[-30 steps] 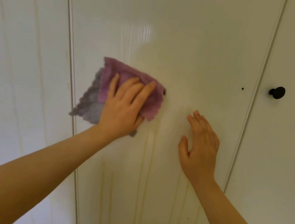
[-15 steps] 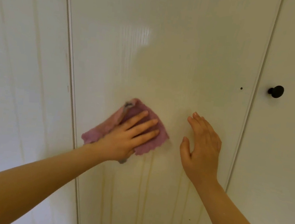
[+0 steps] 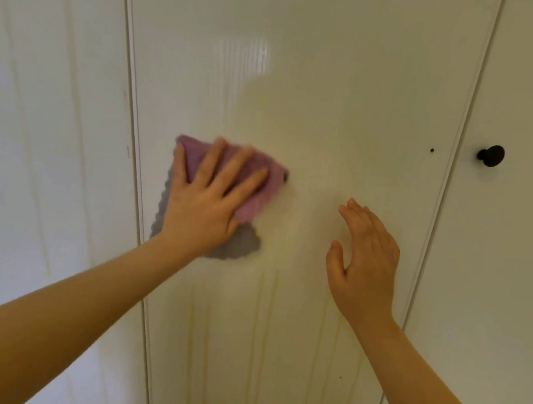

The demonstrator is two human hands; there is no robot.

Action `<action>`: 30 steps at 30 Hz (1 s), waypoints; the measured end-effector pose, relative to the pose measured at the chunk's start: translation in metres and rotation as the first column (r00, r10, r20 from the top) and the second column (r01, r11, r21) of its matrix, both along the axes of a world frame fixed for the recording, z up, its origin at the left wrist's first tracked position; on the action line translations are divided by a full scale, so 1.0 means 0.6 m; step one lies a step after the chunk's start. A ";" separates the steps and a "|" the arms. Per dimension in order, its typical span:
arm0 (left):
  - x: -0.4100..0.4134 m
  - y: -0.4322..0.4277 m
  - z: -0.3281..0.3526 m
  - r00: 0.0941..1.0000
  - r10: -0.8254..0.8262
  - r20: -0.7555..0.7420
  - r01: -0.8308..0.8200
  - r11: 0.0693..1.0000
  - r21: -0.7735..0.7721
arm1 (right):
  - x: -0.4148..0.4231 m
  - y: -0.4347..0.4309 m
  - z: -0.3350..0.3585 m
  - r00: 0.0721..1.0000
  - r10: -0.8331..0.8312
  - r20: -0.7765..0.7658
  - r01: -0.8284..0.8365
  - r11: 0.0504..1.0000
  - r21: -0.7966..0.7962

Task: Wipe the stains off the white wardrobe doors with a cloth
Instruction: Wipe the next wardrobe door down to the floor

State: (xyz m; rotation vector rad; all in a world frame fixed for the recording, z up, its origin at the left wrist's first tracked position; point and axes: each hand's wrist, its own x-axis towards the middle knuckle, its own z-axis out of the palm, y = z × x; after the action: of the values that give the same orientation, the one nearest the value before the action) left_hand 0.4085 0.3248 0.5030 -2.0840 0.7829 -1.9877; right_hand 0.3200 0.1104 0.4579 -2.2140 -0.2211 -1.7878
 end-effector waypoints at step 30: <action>-0.019 -0.023 -0.116 0.985 -0.126 -0.116 0.153 0.950 0.273 | -0.046 -0.009 -0.013 0.993 -0.002 -0.122 0.001 1.000 -0.007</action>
State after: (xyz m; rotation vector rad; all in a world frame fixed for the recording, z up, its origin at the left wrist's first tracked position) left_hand 0.3972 0.3110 0.4335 -2.0180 1.1862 -1.7258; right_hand 0.2927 0.1051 0.4504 -2.3184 -0.1995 -1.6480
